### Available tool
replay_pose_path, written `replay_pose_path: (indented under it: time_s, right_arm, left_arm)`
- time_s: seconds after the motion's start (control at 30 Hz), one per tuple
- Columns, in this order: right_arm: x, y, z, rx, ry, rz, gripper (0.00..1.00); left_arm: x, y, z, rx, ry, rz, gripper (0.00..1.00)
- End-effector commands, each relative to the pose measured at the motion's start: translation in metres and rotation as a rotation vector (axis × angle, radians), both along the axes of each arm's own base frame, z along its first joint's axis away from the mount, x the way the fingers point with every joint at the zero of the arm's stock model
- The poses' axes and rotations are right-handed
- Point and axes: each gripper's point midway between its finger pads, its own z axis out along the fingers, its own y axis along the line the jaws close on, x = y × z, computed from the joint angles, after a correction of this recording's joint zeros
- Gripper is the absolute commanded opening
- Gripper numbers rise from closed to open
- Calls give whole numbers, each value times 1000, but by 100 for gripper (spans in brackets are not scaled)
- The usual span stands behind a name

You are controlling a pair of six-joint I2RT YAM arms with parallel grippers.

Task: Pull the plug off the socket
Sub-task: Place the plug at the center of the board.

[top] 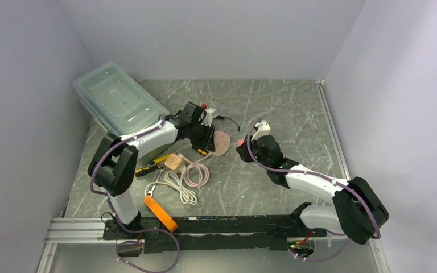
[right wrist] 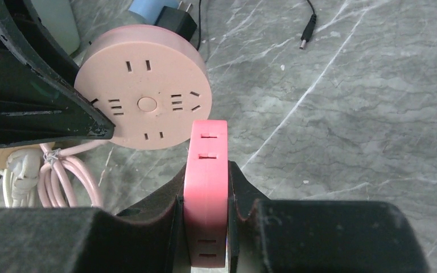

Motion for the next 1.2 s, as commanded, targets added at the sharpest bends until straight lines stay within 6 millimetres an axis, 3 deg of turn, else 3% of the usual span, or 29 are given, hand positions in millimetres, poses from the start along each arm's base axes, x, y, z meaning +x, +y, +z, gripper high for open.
replay_pose_path:
  time_s: [0.0,0.13,0.27,0.37,0.53,0.8,0.97,1.17]
  right_arm:
    - [11,14,29,82,-64,17,0]
    - [20,5,23,66,-41,-16,0]
    - [40,-17,14,66,23,-82,0]
    - [54,-22,8,104,94,-87,0]
    - [79,0,8,162,157,-3,8]
    - [109,34,-16,202,296,74,19]
    - [120,39,-41,209,382,34,33]
    - [127,29,-48,165,391,-35,63]
  left_arm:
    - [4,-8,20,-48,-58,-31,0]
    - [1,-14,41,-103,-89,-72,0]
    - [-5,-13,62,-135,-128,-97,0]
    - [-8,-9,74,-144,-163,-102,0]
    - [-11,-4,93,-164,-220,-100,0]
    - [-19,-8,110,-228,-243,-118,0]
    - [-24,-11,115,-258,-236,-124,0]
    - [-24,-14,103,-216,-211,-108,0]
